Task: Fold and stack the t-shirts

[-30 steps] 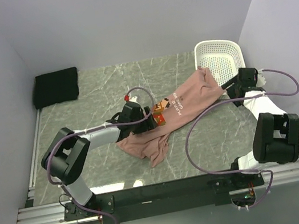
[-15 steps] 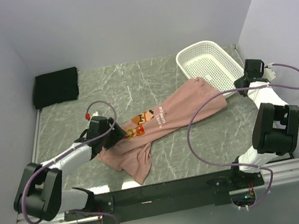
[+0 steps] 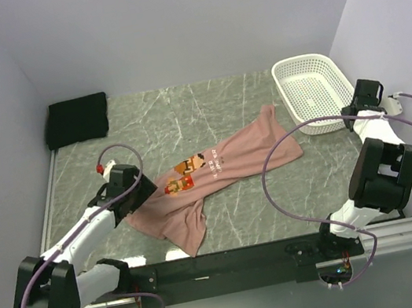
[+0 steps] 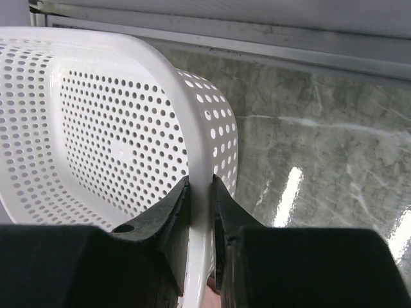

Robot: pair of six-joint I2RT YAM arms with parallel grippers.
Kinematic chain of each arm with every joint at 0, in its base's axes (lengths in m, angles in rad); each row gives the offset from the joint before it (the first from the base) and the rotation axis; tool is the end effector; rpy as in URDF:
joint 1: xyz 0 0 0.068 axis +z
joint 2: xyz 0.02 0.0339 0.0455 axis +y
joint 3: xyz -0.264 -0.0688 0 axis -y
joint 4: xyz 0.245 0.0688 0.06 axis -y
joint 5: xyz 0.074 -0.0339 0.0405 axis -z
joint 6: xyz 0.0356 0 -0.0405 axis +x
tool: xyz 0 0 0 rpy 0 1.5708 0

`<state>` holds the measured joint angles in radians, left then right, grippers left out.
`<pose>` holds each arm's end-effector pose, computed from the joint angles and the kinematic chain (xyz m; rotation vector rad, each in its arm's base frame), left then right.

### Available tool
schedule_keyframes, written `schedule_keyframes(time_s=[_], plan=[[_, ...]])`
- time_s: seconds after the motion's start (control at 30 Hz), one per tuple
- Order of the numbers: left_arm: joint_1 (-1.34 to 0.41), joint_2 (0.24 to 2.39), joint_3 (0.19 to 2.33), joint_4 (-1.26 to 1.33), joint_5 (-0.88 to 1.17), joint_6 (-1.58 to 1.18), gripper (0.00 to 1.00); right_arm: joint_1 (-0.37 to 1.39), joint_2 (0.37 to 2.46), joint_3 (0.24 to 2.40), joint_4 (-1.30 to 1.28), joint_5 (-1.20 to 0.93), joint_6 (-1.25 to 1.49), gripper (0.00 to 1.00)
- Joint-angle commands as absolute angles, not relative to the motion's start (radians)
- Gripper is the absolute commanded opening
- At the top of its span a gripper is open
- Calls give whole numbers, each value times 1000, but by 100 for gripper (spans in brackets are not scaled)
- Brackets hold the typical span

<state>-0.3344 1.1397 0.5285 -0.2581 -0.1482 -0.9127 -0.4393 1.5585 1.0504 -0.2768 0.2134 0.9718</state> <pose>0.2050 -0.0657 0.1785 -0.7664 2.3417 -0.3778 0.3018 -0.1501 0.2338 1.5903 1.7074 0.0134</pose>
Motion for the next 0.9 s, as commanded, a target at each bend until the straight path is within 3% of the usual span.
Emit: schedule_keyframes(time_s=[0.0,0.33,0.63,0.77,0.8,0.87], plan=[[-330,1118,525,-298,-177,-913,76,-445,1545,1046,-209,252,1038,0],[-330,965,630,-406,-150,-885,82,-445,1601,1032,-103,273,1172,0],[-330,727,703,-508,-221,-815,82,-439,1698,1127,-69,284,1062,1],[-330,687,712,-538,-241,-790,83,-442,1726,1157,-45,224,1011,21],[-330,681,709,-535,-239,-784,84,-440,1727,1157,-35,212,1002,32],[-330,669,706,-537,-236,-773,85,-439,1721,1152,-5,177,962,44]])
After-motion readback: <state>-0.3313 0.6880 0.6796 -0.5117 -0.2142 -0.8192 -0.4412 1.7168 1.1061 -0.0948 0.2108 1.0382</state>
